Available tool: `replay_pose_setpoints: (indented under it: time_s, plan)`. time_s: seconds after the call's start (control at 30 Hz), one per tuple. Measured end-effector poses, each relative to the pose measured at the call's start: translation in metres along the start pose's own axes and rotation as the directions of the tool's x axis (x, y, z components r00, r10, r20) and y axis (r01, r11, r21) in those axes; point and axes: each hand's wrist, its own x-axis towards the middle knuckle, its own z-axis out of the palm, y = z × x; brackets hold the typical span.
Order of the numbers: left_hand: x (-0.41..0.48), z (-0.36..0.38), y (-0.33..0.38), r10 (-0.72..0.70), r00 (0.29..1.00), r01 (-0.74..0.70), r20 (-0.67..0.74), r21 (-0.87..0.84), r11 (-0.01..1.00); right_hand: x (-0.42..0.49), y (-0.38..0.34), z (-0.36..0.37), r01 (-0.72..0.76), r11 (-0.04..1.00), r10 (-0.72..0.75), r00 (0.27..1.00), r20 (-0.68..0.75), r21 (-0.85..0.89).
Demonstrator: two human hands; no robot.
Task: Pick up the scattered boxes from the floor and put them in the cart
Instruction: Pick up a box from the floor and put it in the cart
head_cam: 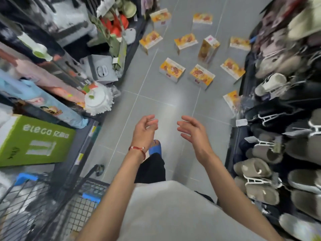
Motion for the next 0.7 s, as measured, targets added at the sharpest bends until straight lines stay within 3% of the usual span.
replay_pose_setpoints:
  time_s: [0.37,0.7]
  plan:
    - [0.177,0.018,0.121,-0.069,0.994,0.06,0.083,0.1,0.993,0.145,-0.131,0.027,-0.045,0.986,0.057,0.996,-0.068,0.159]
    - [0.35,0.101,0.218,-0.147,0.987,0.134,0.065,0.167,0.977,0.339,-0.239,-0.013,-0.176,0.981,0.182,0.981,-0.071,0.085]
